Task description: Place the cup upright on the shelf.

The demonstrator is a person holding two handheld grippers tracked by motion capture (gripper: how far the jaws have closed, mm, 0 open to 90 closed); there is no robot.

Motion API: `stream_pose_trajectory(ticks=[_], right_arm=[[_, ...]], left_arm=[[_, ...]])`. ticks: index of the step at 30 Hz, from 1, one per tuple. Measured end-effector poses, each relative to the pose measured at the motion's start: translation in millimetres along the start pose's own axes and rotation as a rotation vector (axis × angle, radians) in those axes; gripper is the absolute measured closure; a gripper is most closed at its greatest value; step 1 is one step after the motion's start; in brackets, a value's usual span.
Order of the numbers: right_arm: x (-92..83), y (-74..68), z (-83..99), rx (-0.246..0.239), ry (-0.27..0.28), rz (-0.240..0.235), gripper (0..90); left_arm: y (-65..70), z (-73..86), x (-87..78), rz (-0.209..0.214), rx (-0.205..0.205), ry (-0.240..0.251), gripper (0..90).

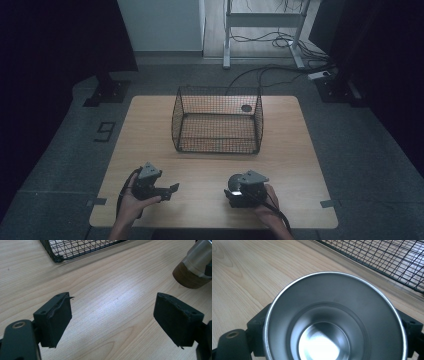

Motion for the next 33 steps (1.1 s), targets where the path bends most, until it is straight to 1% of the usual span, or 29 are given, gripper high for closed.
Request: stream_pose_trajectory(ticks=[7,18,20,24,27,32,33], right_arm=[[-0.7,1.1,-0.5,0.005,0.001,-0.017,13.2],[-12.7,4.0,-9.1,0.014,0.046,-0.028,13.3],[-18.0,5.5,-14.5,0.017,0.066,-0.029,13.3],[-22.6,7.2,-21.0,0.02,0.081,-0.029,13.3],[-27.2,8.2,-29.7,0.013,0.1,-0.034,13.3],[-36.0,11.2,-47.0,0.002,0.136,-0.028,13.3],[-36.0,11.2,-47.0,0.002,0.136,-0.028,13.3]], left_arm=[[-0.9,0.2,-0.5,-0.002,-0.003,0.001,15.3],[-1.5,-0.1,-1.6,-0.003,-0.003,0.003,15.3],[-1.8,0.0,-1.9,-0.004,-0.003,0.002,15.3],[-2.3,0.0,-2.5,-0.006,-0.006,0.005,15.3],[-2.8,-0.1,-3.4,-0.007,-0.006,0.006,15.3],[-2.5,-0.2,-3.9,-0.005,-0.005,0.007,15.3],[-2.5,-0.2,-3.9,-0.005,-0.005,0.007,15.3]])
Point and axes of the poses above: each handheld gripper's, and its own axes: x roughly forward along the jaws, z roughly out of its underside, y roughly to its right, the point moved 2 cm from there along x, roughly forward along the jaws, and after that the axes turned 1 degree about -y, right-handed, at the moved point
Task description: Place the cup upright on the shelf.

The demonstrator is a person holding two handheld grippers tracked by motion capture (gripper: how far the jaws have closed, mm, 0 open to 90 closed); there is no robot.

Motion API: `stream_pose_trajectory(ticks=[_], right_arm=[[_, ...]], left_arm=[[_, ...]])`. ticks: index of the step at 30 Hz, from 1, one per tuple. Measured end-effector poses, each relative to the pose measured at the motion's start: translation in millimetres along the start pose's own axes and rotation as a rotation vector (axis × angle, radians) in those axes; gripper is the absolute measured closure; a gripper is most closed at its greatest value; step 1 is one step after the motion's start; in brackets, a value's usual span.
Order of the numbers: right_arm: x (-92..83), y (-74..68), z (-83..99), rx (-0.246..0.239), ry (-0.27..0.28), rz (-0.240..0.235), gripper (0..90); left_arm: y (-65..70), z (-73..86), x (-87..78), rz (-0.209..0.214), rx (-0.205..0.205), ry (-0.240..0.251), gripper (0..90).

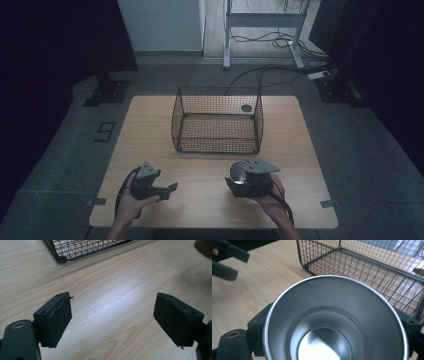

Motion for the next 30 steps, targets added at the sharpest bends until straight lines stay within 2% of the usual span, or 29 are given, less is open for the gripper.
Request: stream_pose_trajectory(ticks=[19,25,30], right_arm=[[-7.0,10.9,-48.4,0.008,0.071,-0.005,13.3],[-7.3,13.6,-59.0,0.004,0.08,-0.006,13.3],[-5.9,17.9,-69.4,0.019,0.088,-0.008,13.3]], left_arm=[[-0.6,0.0,-1.4,0.0,0.0,0.002,15.3],[-0.6,-0.1,-1.8,0.0,-0.001,0.004,15.3],[-0.7,-0.1,-2.0,0.001,-0.001,0.005,15.3]])
Point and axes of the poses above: each handheld gripper's, and its own axes: x roughly forward along the jaws, z roughly out of its underside, y roughly to its right, the point moved 2 cm from there along x, roughly forward along the jaws, and after that the axes turned 1 degree about -y, right-handed, at the moved point
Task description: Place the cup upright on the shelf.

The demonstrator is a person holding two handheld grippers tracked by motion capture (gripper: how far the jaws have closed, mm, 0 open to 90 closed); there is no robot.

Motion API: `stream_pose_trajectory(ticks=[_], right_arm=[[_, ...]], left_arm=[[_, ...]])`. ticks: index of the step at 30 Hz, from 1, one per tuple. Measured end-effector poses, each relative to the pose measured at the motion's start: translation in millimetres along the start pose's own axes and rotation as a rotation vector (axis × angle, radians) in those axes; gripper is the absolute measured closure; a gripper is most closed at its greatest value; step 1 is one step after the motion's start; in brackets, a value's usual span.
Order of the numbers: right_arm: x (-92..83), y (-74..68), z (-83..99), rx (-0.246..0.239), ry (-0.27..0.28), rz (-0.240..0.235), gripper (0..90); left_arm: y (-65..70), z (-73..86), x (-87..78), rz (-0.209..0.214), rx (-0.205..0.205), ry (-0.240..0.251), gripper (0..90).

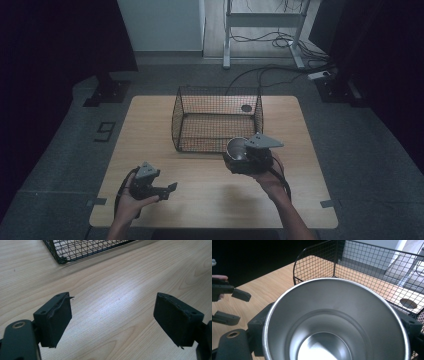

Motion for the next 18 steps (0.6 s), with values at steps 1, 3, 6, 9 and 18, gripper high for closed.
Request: stream_pose_trajectory(ticks=[1,3,6,9,18], right_arm=[[0.5,0.3,-1.0,0.0,0.002,0.001,13.3],[1.6,1.2,-4.3,0.0,0.004,0.001,13.3],[3.5,2.6,-9.2,0.002,0.007,0.004,13.3],[4.7,3.3,-12.9,0.001,0.008,0.006,13.3],[12.3,6.8,-27.9,0.004,0.016,0.01,13.3]], left_arm=[[0.0,0.0,0.0,0.0,0.0,0.0,15.3],[-0.2,0.1,0.3,0.0,0.0,-0.001,15.3],[0.2,0.0,0.2,0.001,0.0,0.0,15.3],[0.1,-0.1,-0.1,0.002,0.0,0.001,15.3],[-2.1,-0.1,-2.6,0.0,-0.002,0.006,15.3]])
Point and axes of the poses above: each handheld gripper's, and its own axes: x roughly forward along the jaws, z roughly out of its underside, y roughly to its right, the point moved 2 cm from there along x, roughly forward along the jaws, and after that the axes turned 1 degree about -y, right-handed, at the moved point
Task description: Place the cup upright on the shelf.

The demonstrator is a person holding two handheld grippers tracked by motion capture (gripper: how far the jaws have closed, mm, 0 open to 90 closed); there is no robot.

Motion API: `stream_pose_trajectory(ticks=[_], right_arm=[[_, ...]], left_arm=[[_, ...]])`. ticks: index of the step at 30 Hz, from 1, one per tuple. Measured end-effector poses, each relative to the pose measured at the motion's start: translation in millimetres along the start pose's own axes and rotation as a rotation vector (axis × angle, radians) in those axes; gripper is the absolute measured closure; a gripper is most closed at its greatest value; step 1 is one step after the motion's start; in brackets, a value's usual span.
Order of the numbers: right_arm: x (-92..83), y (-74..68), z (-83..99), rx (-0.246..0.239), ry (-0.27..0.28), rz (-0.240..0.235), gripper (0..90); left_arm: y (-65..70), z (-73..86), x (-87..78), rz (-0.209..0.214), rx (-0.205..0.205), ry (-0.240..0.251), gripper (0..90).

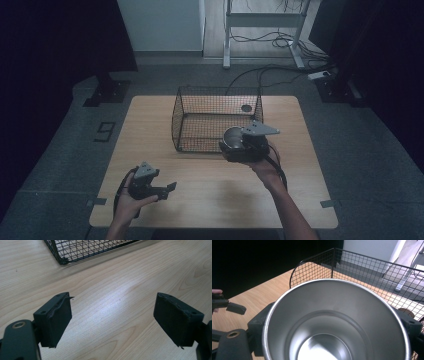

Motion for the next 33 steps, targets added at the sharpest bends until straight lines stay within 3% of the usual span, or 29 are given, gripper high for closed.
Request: stream_pose_trajectory(ticks=[12,33], right_arm=[[11.2,11.3,-14.2,0.034,0.002,-0.004,13.4],[34.6,25.0,-38.2,0.034,-0.017,0.033,13.4]], left_arm=[[-1.8,0.0,-2.3,-0.001,-0.008,0.008,15.3],[-4.4,-0.2,-5.2,-0.003,-0.013,0.017,15.3]])
Point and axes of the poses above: each handheld gripper's, and its own axes: x roughly forward along the jaws, z roughly out of its underside, y roughly to its right, the point moved 2 cm from there along x, roughly forward along the jaws, and after that the axes turned 1 degree about -y, right-handed, at the moved point
